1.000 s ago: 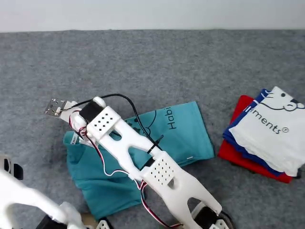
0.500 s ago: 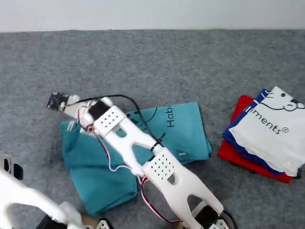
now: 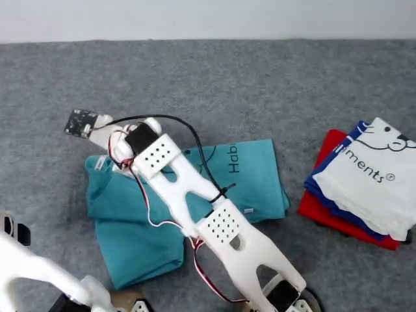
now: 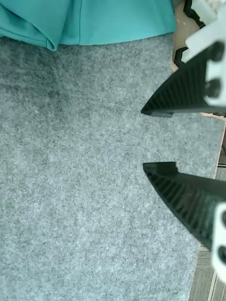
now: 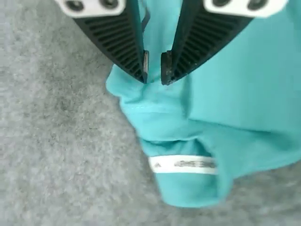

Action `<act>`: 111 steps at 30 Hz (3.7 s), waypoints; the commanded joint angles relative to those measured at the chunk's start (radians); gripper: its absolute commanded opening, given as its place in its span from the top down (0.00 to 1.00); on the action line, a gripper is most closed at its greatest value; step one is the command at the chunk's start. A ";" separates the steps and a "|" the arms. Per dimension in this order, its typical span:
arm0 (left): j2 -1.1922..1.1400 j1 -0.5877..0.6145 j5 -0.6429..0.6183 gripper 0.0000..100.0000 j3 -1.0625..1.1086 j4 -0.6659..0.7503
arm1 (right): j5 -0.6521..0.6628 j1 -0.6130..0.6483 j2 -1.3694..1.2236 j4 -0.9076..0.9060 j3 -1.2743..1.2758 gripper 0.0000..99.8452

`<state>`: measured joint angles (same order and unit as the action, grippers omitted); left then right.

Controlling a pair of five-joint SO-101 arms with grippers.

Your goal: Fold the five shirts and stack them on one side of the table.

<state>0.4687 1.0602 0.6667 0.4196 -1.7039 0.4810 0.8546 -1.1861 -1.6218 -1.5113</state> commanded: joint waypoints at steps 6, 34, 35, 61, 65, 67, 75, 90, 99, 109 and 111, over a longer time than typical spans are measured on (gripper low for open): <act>0.034 -0.006 0.002 0.83 -0.002 0.015 | -0.060 0.031 0.054 -0.177 -0.101 0.94; 0.034 -0.006 0.002 0.83 -0.002 0.017 | -0.089 0.435 0.570 -0.137 1.002 0.82; 0.034 -0.006 0.002 0.83 -0.002 0.017 | -0.087 0.447 0.556 -0.128 1.002 0.82; 0.034 0.000 0.002 0.83 -0.002 0.011 | 0.077 0.395 0.331 -0.024 1.002 0.99; 0.034 0.000 0.002 0.83 -0.002 0.011 | 0.075 0.395 0.332 -0.022 1.002 0.99; 0.034 0.000 0.002 0.83 -0.002 0.011 | 0.077 0.392 0.337 -0.024 1.002 0.99; 0.034 0.000 0.002 0.83 -0.002 0.015 | 0.072 0.306 0.392 -0.133 0.801 0.99; 0.028 -0.006 0.002 0.83 -0.002 0.017 | 0.080 0.071 0.291 -0.030 0.382 0.98; 0.028 -0.006 0.002 0.83 -0.001 0.017 | -0.031 -0.027 0.102 -0.002 0.175 0.76; 0.028 -0.006 0.002 0.83 -0.001 0.017 | -0.032 -0.058 0.070 -0.173 0.006 0.82; 0.028 -0.006 0.002 0.83 -0.001 0.017 | -0.032 -0.054 0.093 -0.177 -0.023 0.91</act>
<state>0.4687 1.0602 0.6667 0.4196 -1.7039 0.4580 0.8101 -1.1416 -1.7538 -1.4484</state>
